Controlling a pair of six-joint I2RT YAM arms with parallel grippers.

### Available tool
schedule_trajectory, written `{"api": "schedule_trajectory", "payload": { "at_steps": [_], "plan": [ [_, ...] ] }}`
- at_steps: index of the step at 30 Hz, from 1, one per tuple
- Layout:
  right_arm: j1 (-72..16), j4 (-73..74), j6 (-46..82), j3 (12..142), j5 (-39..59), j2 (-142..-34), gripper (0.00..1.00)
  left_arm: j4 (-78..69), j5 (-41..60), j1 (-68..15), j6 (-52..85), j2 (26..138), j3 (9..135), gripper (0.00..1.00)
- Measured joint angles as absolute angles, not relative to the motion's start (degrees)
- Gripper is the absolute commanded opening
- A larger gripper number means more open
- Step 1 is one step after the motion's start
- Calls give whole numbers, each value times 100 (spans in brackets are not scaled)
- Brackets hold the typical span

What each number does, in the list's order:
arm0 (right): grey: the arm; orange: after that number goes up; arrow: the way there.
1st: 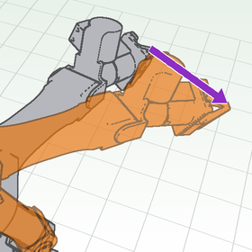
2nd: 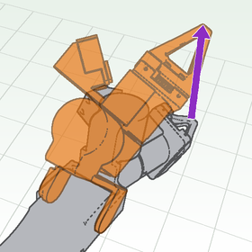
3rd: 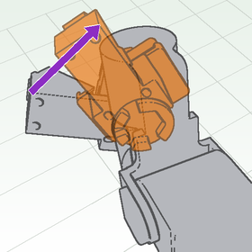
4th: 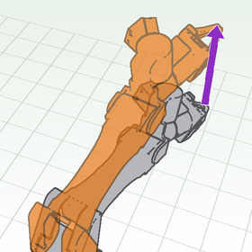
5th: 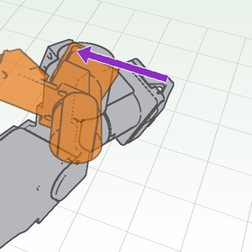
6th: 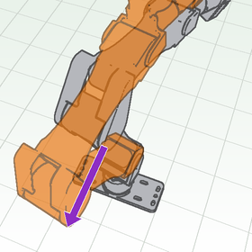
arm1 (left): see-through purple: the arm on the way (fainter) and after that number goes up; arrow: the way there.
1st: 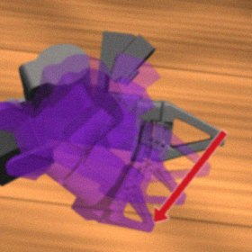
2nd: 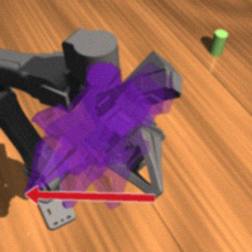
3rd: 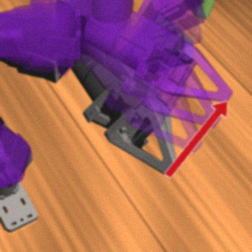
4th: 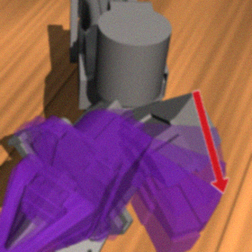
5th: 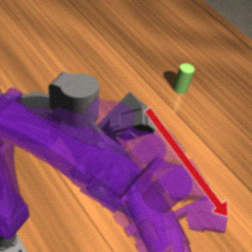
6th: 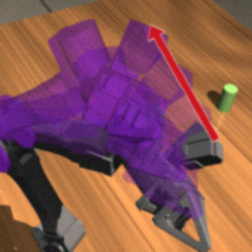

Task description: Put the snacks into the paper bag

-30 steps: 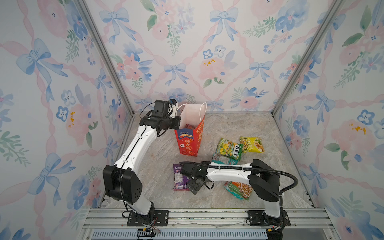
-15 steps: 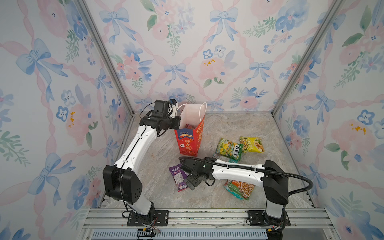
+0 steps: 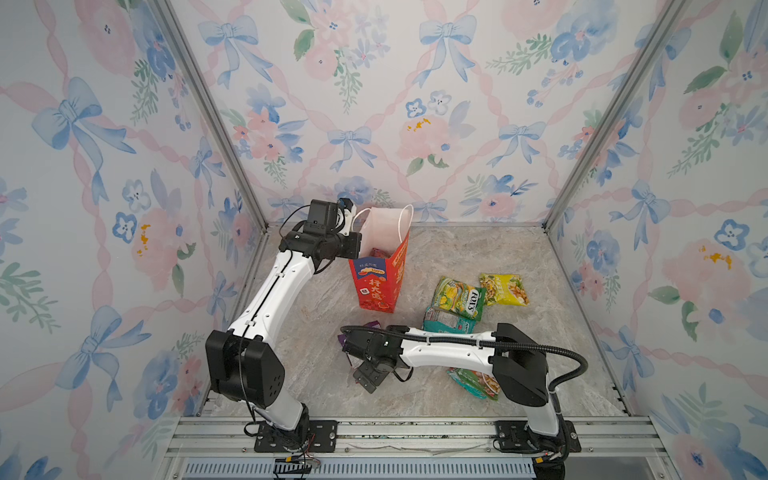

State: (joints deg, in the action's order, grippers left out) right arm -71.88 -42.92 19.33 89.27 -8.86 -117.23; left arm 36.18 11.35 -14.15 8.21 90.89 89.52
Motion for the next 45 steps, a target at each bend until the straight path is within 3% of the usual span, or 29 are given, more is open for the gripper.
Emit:
{"api": "schedule_trajectory", "payload": {
  "at_steps": [12,26,29,36,45],
  "plan": [
    [-6541,-4322,1944,8090,-1133,-11316,100,3607,1135,-1415,821,9089,8945,0],
    [-5811,-4182,1905,8086,-1306,-11034,98,3607,1135,-1415,821,9089,8945,0],
    [-5817,-4069,2102,8068,-1111,-10787,94,3607,1135,-1415,821,9089,8945,0],
    [-6062,-3026,3603,7166,-421,-9561,72,3607,1135,-1415,821,9089,8945,0],
    [-6283,-2115,5153,6326,-60,-9496,67,3607,1138,-1415,821,9089,8945,0]
  ]
}}
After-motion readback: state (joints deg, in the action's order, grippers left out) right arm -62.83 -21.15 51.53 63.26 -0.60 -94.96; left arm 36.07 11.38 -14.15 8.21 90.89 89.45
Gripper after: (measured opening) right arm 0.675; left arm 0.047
